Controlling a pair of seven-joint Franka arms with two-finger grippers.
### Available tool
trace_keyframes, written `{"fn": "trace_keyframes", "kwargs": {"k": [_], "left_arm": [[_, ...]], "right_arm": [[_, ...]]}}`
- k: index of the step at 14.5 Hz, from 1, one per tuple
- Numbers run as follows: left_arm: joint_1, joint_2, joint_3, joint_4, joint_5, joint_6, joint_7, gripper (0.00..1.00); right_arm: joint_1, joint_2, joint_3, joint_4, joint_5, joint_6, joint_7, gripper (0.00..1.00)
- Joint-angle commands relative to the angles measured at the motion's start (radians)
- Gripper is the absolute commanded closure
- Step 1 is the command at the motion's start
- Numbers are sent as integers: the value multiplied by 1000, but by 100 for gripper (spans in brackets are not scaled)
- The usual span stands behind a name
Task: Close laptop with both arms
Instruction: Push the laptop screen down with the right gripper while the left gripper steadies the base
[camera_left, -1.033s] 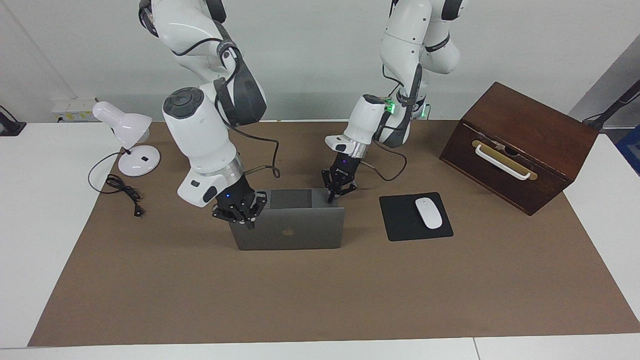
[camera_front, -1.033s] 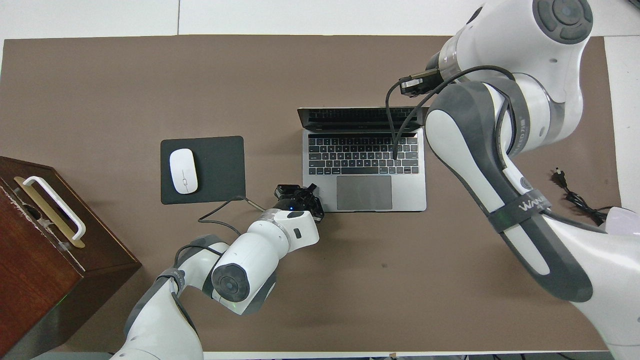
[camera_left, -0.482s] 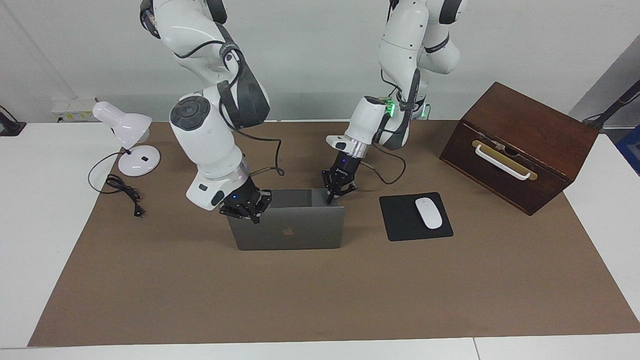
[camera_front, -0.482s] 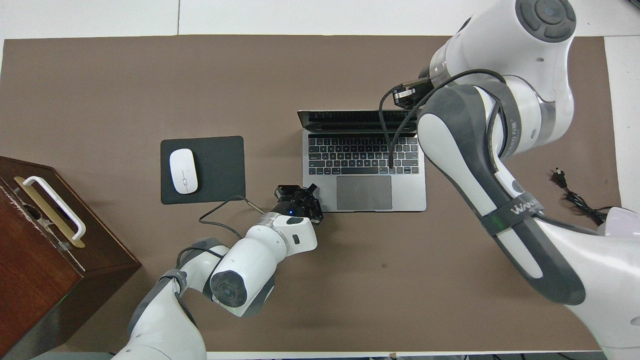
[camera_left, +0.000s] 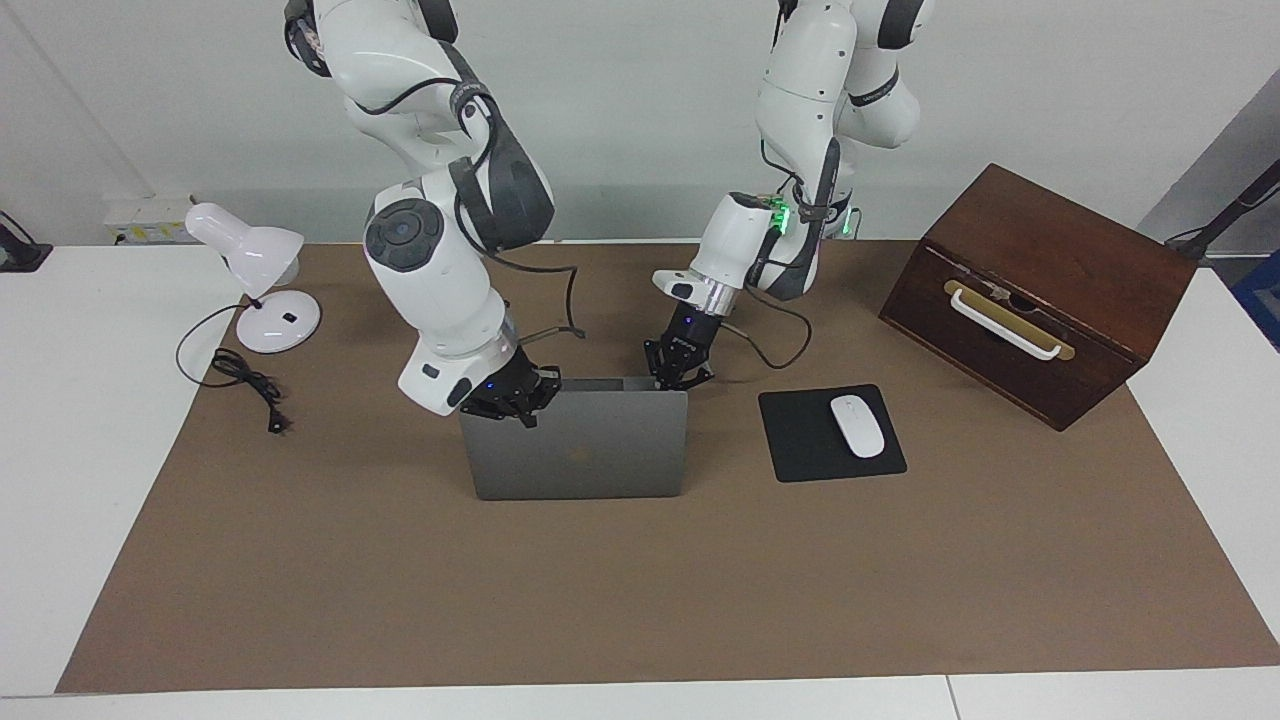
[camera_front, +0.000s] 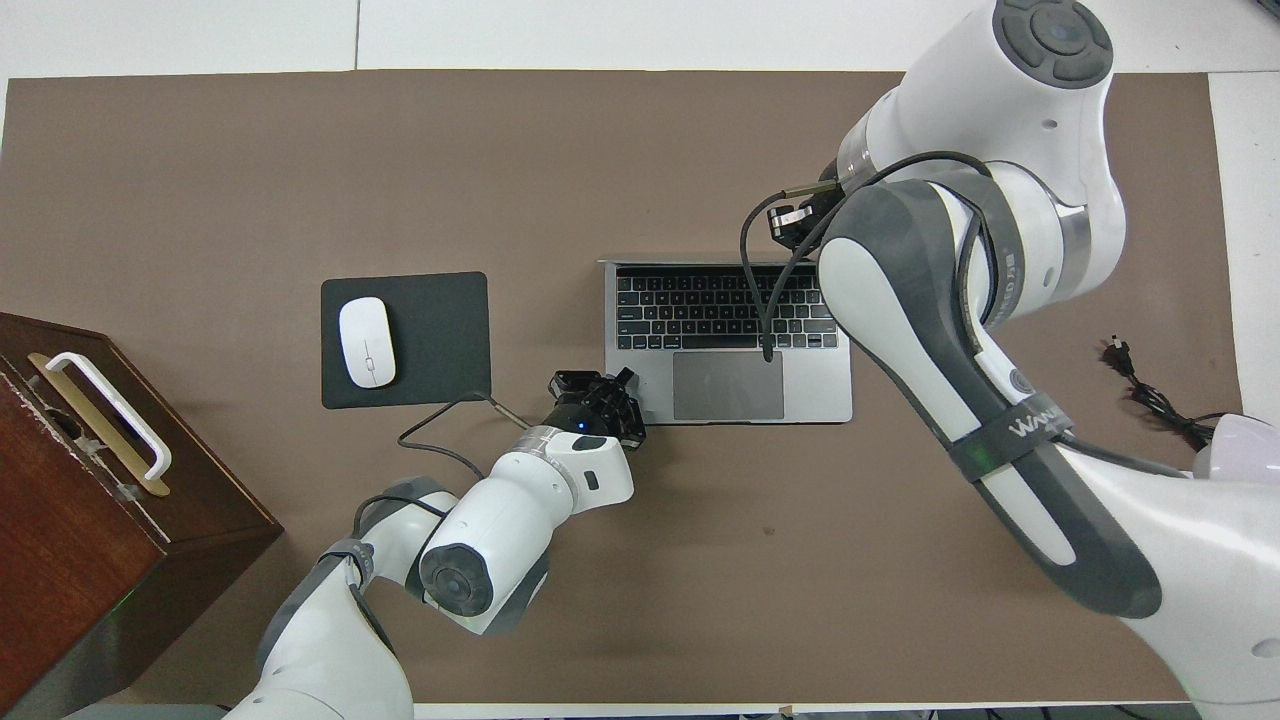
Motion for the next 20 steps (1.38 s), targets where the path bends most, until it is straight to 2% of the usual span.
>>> {"fn": "trace_keyframes", "kwargs": {"k": [1,6,9,20], "left_arm": [[1,48,16,-71,1,-13,24,100],[5,43,16,-101,1,-13,27,100],[5,40,14,-113,1,-13,36,100],[4,42,14,-121,0,-13,43,100]], "right_arm": [[-15,-42,9,-84,32,-29,15,100],[-34,-90,7,-193,32,-69,15,100],[-34,-113,7,-254,32,-40,15,100],[-32,-124,7,-315,32,-37,44,100]]}}
